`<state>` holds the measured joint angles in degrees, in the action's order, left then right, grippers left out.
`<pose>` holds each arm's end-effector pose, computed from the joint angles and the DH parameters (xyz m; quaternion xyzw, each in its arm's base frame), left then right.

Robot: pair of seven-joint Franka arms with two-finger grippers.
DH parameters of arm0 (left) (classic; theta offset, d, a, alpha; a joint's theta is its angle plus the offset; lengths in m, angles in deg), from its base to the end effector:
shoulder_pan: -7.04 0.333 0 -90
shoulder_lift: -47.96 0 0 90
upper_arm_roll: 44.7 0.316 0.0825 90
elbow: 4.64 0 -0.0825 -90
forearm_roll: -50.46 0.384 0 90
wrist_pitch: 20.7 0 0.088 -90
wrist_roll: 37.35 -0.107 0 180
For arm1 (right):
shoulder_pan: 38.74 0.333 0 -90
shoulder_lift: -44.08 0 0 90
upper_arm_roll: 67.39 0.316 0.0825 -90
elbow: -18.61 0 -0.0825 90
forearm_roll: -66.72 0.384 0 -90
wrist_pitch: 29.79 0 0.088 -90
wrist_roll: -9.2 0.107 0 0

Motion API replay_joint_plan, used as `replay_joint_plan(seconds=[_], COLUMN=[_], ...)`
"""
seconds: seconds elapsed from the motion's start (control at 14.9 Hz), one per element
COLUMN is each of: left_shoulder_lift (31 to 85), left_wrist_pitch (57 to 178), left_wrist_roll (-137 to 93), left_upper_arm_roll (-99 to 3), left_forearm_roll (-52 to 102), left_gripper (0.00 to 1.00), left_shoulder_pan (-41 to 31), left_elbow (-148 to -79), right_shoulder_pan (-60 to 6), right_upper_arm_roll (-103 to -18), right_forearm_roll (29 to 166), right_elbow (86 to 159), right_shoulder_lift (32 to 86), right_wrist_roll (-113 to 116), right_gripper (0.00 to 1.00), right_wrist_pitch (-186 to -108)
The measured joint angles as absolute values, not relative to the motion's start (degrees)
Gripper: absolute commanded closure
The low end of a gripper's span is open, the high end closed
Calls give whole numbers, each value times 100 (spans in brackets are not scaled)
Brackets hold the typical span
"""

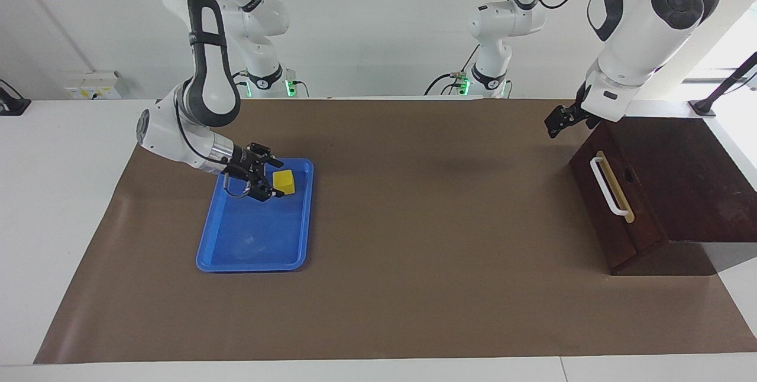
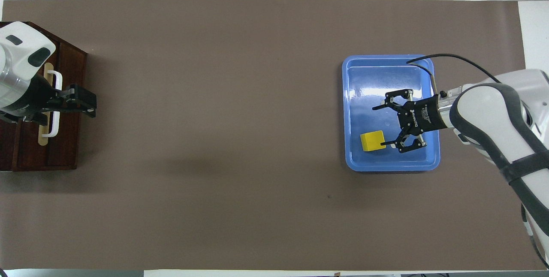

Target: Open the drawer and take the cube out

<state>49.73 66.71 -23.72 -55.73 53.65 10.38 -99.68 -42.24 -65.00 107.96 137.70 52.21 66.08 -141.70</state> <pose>0.5486 -0.0664 0.5632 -0.9951 -0.0504 0.0756 0.0395 0.5494 0.0328 0.3546 -0.7264 0.6010 0.2551 0.2147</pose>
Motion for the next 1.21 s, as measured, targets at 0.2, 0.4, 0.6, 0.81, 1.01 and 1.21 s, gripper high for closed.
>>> replay_joint_plan(seconds=[0.2,0.4,0.6,0.81,1.01,1.21], left_shoulder_lift=[4961,4832,4739,4725,4717,4707], left_wrist_pitch=[6611,6611,6613,6618,6618,6618], left_wrist_roll=[-2677,-2845,-2920,-3000,-3322,-3426], left_upper_arm_roll=[-5554,-5534,-5493,-5232,-5074,-5025], left_forearm_roll=[5365,5365,5364,5193,5127,5125], left_gripper=[0,0,0,0,0,0], left_shoulder_pan=[1031,1030,1026,821,792,813], left_elbow=[-10006,-10133,-10196,-10200,-10200,-10198], right_shoulder_pan=[-4224,-4218,-4241,-4232,-4259,-4325], right_upper_arm_roll=[-6502,-6496,-6516,-6508,-6500,-6501], right_forearm_roll=[9961,9056,8231,7221,6766,6718], right_elbow=[12930,12099,11544,11300,11093,10913], right_shoulder_lift=[5076,5050,5023,4841,4620,4527], right_wrist_roll=[6620,5807,4339,2408,797,113], right_gripper=[0,0,0,0,0,0], right_wrist_pitch=[-13471,-12703,-12181,-12117,-12105,-11792])
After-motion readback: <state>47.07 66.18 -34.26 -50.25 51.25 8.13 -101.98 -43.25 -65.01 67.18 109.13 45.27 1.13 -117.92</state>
